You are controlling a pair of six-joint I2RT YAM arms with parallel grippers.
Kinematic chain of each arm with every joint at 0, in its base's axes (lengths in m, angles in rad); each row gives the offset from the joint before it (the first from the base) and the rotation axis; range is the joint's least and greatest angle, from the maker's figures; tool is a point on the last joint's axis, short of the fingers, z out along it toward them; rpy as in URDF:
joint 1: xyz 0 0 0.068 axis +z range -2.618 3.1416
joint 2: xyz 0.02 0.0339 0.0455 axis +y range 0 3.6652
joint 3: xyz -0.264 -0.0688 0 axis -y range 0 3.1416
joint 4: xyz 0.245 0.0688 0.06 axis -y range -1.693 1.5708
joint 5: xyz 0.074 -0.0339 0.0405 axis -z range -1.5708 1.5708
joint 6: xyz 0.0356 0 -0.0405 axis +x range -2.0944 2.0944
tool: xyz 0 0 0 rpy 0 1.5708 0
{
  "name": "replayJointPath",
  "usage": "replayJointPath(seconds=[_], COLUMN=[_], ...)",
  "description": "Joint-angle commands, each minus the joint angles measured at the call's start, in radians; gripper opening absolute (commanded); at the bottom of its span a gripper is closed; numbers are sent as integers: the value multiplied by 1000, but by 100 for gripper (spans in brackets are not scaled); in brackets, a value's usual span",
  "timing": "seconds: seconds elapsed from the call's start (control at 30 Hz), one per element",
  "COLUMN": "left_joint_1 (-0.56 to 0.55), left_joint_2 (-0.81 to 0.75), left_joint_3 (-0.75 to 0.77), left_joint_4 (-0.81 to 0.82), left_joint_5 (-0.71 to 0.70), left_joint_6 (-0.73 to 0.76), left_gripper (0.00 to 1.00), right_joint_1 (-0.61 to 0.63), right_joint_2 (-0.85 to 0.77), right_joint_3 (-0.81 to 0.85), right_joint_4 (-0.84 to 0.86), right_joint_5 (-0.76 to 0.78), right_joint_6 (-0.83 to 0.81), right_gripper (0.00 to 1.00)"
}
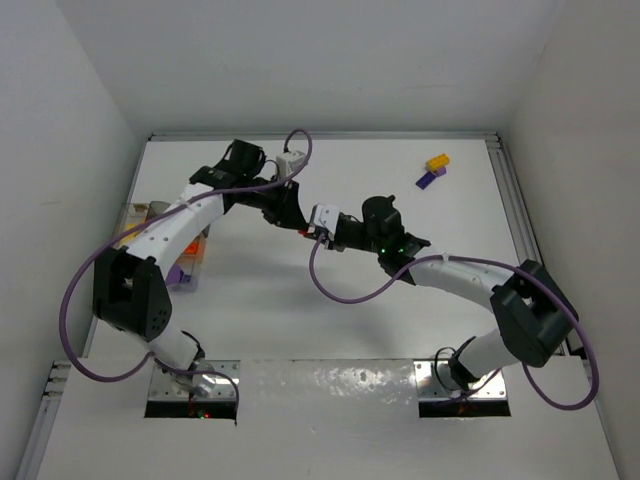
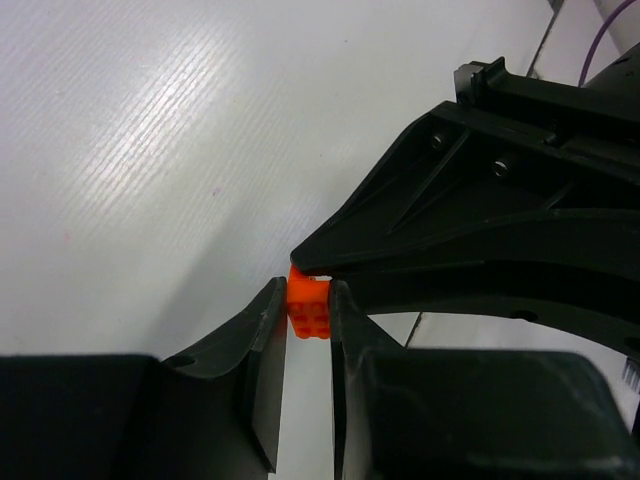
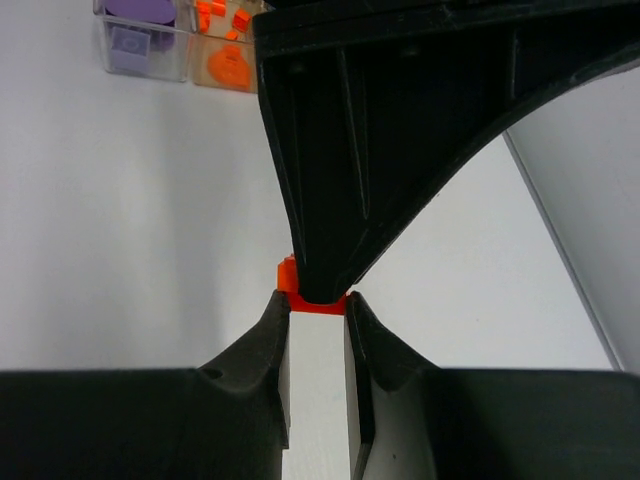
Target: Sort the legos into containers by color
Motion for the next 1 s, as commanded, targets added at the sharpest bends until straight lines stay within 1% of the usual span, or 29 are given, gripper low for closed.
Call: replayJointPath(seconds=[0.0, 0.07, 0.2, 0.37, 0.43, 0.47, 0.5, 0.53, 0.57, 0.6, 0.67, 0.73, 0.87, 0.9, 0.97], left_joint_1=[34, 84, 144, 175, 195, 232, 264, 343, 405, 518, 615, 681, 689, 687, 687], left_joint_2=[-11, -14, -19, -45, -48, -49, -51, -49, -49, -43, -29, -11, -6, 6, 24], left_joint_3=[66, 75, 72, 40, 55, 72, 77, 77, 72, 74, 87, 88, -4, -14, -27], left_joint_4=[-80, -134, -218, -232, -252, -263, -275, -278, -276, -276, -296, -304, -226, -217, -197], left_joint_5=[-28, -21, -22, -48, -160, -285, -356, -413, -509, -539, -566, -580, -620, -629, -674], left_joint_6=[121, 163, 216, 224, 223, 229, 239, 246, 249, 250, 256, 270, 284, 279, 281], left_gripper=[0, 0, 0, 0, 0, 0, 0, 0, 0, 0, 0, 0, 0, 1, 14], right_joint_1=[-1, -21, -41, -44, -44, -44, -44, -46, -44, -44, -44, -44, -44, -44, -44], right_joint_2=[-47, -62, -81, -79, -79, -81, -85, -87, -89, -90, -90, -87, -76, -75, -76], right_joint_3=[-30, -67, -134, -145, -141, -139, -138, -139, -141, -142, -147, -154, -147, -138, -128], right_joint_4=[-33, -65, -81, -76, -76, -78, -76, -75, -73, -67, -52, -21, 5, 2, -1], right_joint_5=[44, 60, 99, 103, 98, 95, 84, 80, 76, 76, 75, 70, 66, 64, 61], right_joint_6=[-57, -64, -67, -55, -51, -49, -48, -46, -46, -44, -34, -17, -3, -3, -3], right_gripper=[0, 0, 0, 0, 0, 0, 0, 0, 0, 0, 0, 0, 0, 0, 0])
